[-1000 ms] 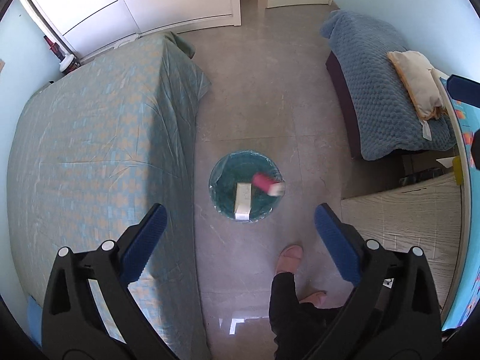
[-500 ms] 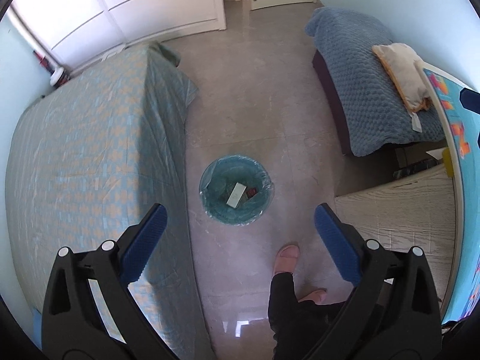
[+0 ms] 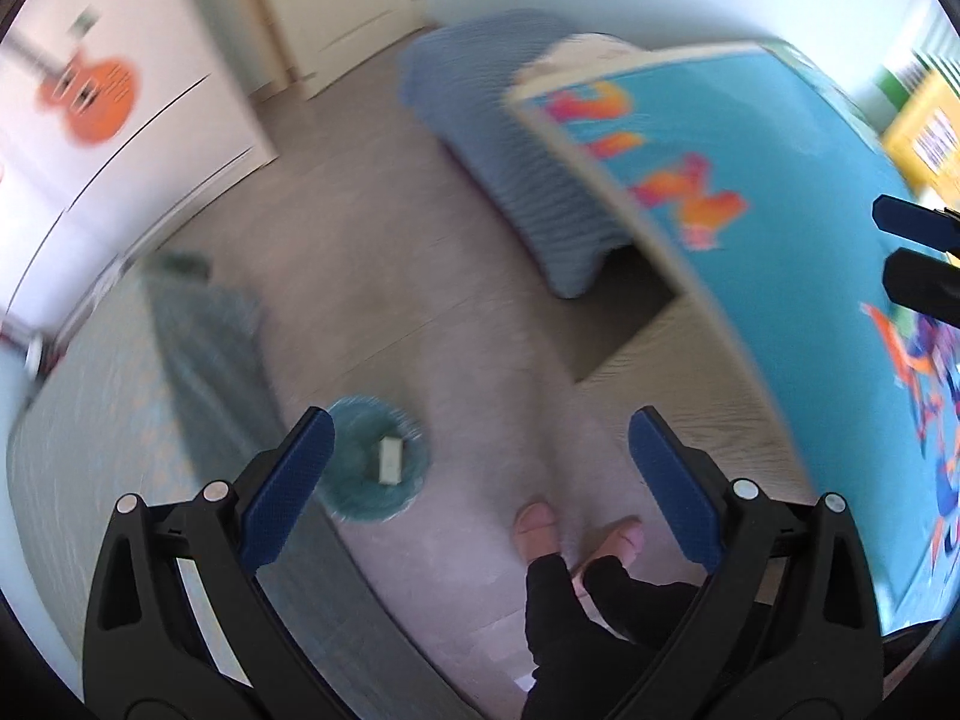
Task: Collect trash
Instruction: 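Move both open grippers back over the blanket, then grasp the green sponge bag with the left gripper while the right grasps the small white-red box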
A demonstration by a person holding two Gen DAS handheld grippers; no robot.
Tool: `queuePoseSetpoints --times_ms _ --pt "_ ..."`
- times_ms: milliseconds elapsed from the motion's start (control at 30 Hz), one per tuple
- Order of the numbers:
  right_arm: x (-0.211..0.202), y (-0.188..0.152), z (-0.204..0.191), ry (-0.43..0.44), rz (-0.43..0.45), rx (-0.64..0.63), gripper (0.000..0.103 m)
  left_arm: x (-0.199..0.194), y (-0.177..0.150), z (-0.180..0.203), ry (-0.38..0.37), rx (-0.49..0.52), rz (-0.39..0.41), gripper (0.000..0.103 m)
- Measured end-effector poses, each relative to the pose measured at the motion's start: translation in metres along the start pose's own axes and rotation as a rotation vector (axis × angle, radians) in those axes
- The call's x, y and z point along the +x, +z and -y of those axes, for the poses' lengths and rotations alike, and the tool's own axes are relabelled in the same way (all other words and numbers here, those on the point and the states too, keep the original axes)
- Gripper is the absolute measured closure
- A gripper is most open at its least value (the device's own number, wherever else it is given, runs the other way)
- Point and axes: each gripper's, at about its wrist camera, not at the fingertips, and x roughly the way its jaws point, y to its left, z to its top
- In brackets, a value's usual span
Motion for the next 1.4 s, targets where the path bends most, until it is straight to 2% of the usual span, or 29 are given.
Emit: queuePoseSetpoints --times_ms 167,400,667,1000,1400 --pt "-0.049 -0.043 0.063 -0.11 0.057 0.16 0.021 0.001 0.019 0.081 -0.07 0.181 0.012 0.007" --pt "-0.11 -0.1 0.135 -0.238 0.116 0.343 0.021 -0.002 0.031 0.18 -0.144 0.376 0.018 0.007" --pt "-0.162 -0.165 0.186 -0.336 0.162 0.502 0.021 0.0 0.03 0.27 -0.201 0.545 0.0 0.007" --pt "-0.201 -0.222 0.233 -0.42 0.164 0.595 0.021 0.014 0.024 0.341 -0.224 0.638 -0.037 0.007" --pt "-0.211 -0.245 0.284 -0.468 0.107 0.597 0.021 0.039 0.037 0.383 -0.21 0.648 -0.086 0.007"
